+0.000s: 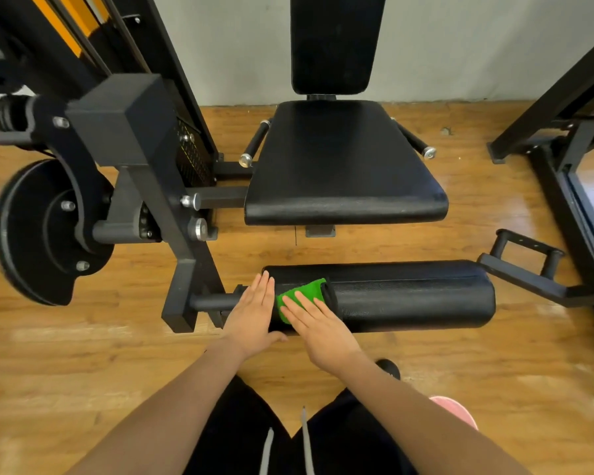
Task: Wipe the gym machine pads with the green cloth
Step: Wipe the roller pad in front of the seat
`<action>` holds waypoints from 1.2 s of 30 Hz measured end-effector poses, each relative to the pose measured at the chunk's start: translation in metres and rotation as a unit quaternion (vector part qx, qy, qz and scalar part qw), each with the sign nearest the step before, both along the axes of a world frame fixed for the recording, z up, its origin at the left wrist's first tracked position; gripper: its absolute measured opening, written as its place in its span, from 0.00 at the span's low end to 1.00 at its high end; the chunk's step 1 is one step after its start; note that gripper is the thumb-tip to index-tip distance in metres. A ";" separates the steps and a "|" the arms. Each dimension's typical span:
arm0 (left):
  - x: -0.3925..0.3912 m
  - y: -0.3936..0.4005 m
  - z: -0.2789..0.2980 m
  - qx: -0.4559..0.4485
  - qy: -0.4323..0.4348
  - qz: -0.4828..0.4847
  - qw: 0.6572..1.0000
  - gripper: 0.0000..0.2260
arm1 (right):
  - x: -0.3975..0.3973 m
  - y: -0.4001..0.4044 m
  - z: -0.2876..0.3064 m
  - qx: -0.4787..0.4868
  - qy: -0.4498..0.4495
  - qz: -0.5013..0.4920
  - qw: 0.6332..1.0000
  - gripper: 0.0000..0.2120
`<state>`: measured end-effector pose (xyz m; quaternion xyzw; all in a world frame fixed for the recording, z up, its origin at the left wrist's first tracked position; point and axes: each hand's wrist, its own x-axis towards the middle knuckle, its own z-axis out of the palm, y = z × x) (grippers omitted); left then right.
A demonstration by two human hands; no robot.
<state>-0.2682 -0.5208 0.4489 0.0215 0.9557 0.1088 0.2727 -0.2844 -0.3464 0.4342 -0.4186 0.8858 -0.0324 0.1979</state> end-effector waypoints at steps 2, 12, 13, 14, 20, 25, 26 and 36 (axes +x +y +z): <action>-0.002 0.004 0.000 -0.021 0.001 -0.014 1.000 0.47 | 0.002 0.016 -0.005 0.004 0.019 -0.008 1.000 0.36; -0.008 0.042 -0.004 -0.073 0.015 -0.075 0.994 0.46 | -0.006 0.106 -0.006 0.051 0.041 -0.195 0.979 0.42; -0.009 0.044 -0.004 -0.074 0.012 -0.073 0.995 0.47 | -0.010 0.113 -0.002 0.046 0.036 -0.225 0.973 0.39; -0.011 0.044 -0.004 -0.074 0.006 -0.073 0.995 0.48 | -0.015 0.122 0.001 0.038 0.030 -0.257 0.965 0.37; -0.024 0.038 0.002 -0.067 -0.035 -0.091 0.993 0.53 | -0.058 0.168 0.016 0.000 -0.037 -0.357 0.933 0.35; -0.055 0.028 0.004 -0.027 -0.079 -0.097 0.992 0.50 | -0.102 0.195 0.019 0.019 -0.092 -0.457 0.885 0.27; -0.057 0.026 0.003 -0.023 -0.086 -0.101 0.991 0.50 | -0.104 0.201 0.019 0.026 -0.096 -0.464 0.880 0.27; -0.059 0.026 -0.002 -0.020 -0.088 -0.093 0.992 0.48 | -0.063 0.200 0.006 -0.053 -0.020 -0.543 0.838 0.26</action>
